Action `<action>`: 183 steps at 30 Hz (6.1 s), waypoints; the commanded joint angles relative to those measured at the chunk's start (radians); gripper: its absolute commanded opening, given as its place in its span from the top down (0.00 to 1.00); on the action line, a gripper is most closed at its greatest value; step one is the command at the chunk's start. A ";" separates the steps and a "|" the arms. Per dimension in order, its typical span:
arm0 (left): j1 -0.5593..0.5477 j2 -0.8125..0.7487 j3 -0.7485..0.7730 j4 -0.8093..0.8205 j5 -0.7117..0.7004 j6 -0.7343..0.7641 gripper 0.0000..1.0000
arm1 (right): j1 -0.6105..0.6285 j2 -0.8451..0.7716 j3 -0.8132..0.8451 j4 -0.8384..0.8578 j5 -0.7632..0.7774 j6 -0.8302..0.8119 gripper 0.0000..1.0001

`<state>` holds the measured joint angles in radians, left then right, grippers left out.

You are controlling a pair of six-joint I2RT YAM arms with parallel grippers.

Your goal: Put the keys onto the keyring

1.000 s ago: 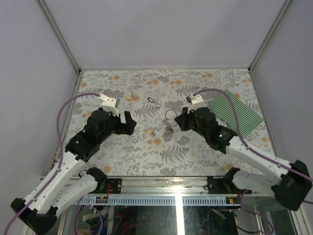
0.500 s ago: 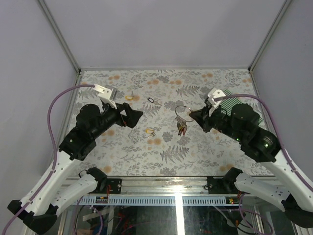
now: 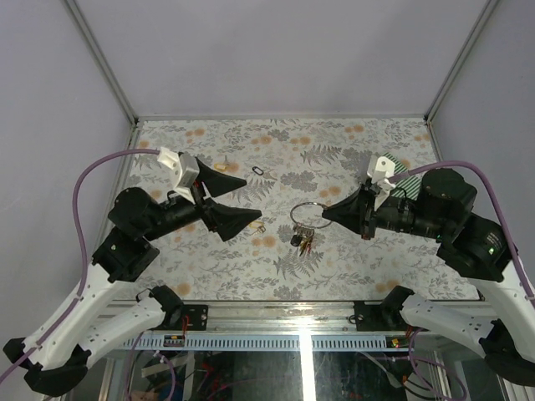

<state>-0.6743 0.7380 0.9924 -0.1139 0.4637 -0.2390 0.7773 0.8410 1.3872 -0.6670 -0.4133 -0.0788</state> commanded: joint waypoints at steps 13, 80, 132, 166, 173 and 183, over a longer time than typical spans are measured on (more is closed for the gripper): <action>-0.066 0.113 0.075 0.252 0.206 -0.041 0.13 | 0.005 0.039 0.064 0.193 -0.175 0.103 1.00; -0.235 -0.068 -0.031 0.002 -0.058 0.107 0.54 | 0.005 -0.066 -0.213 0.525 -0.380 0.035 1.00; -0.235 -0.074 -0.120 0.202 0.023 0.151 0.47 | 0.005 0.081 -0.108 0.635 -0.437 0.085 1.00; -0.237 -0.038 -0.048 0.127 0.058 0.126 0.94 | 0.005 0.048 -0.129 0.593 -0.378 0.043 1.00; -0.236 -0.038 0.007 0.012 0.005 0.180 0.95 | 0.005 0.051 -0.125 0.515 -0.339 -0.016 1.00; -0.236 0.053 0.166 -0.278 -0.092 0.318 0.97 | 0.005 0.094 -0.083 0.335 -0.272 -0.125 1.00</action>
<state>-0.9035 0.7536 1.0798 -0.2638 0.4221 -0.0086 0.7788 0.9146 1.2491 -0.2840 -0.7361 -0.1490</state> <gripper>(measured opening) 0.117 0.039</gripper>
